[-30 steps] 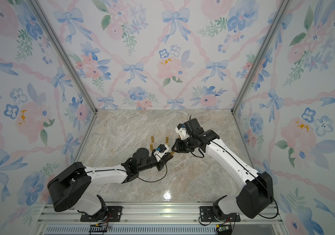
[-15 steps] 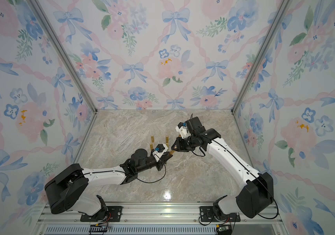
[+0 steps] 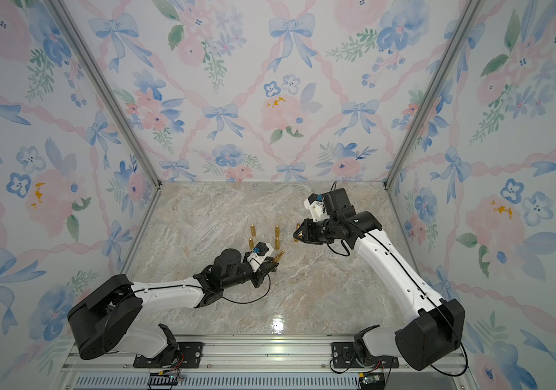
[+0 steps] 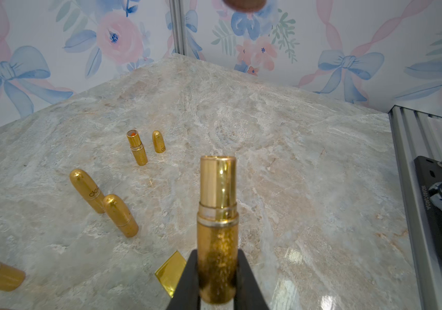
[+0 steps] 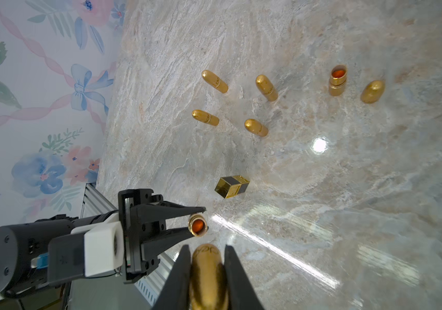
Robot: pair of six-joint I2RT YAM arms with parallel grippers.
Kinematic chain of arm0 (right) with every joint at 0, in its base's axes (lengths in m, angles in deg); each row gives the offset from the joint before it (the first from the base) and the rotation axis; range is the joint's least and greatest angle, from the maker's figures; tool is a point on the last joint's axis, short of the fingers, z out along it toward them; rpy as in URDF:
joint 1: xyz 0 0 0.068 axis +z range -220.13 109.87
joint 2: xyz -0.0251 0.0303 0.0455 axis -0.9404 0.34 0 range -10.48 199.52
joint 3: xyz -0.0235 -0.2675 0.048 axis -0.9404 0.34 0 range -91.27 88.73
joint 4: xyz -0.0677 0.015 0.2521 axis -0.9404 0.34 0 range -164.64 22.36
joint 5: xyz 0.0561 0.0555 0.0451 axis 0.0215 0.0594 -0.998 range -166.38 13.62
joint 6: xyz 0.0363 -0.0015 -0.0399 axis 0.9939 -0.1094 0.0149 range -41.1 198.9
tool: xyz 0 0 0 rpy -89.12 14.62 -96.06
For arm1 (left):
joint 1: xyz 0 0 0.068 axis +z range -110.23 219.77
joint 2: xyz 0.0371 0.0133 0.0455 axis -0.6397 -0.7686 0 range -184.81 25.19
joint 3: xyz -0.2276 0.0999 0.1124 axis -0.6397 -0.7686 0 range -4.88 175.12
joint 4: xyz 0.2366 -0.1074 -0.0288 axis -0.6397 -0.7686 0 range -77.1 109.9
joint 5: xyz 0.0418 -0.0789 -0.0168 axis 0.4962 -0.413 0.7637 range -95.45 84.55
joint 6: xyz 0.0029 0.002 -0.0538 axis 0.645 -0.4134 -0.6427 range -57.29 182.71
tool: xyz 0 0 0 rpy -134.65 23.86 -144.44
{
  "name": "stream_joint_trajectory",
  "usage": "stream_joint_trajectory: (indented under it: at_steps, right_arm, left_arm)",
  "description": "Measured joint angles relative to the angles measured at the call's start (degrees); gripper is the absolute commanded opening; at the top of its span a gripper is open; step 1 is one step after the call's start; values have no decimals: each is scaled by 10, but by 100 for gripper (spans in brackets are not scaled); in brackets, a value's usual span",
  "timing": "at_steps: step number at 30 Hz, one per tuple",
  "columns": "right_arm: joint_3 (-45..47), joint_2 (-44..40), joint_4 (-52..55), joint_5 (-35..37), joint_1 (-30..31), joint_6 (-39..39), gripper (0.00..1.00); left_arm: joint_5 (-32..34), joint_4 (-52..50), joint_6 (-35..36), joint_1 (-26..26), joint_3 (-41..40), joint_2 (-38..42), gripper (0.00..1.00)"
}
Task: Open the lipstick cap
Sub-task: Place the cover at the center of the board.
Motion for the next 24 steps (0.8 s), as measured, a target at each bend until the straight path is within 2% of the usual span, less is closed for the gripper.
stream_joint_trajectory:
  at_steps: [4,11,16,24]
  right_arm:
    - [45,9,-29,36,-24,2,23]
    - [81,83,-95,119,-30,2,21]
    - [83,148,-140,190,-23,-1,21]
    - [61,250,-179,263,1,-14,20]
  left_arm:
    - [1,1,-9,0,0,17,0]
    - [14,2,-26,0,10,17,0]
    - [27,14,-41,0,24,4,0]
    - [42,33,-56,1,28,-16,0]
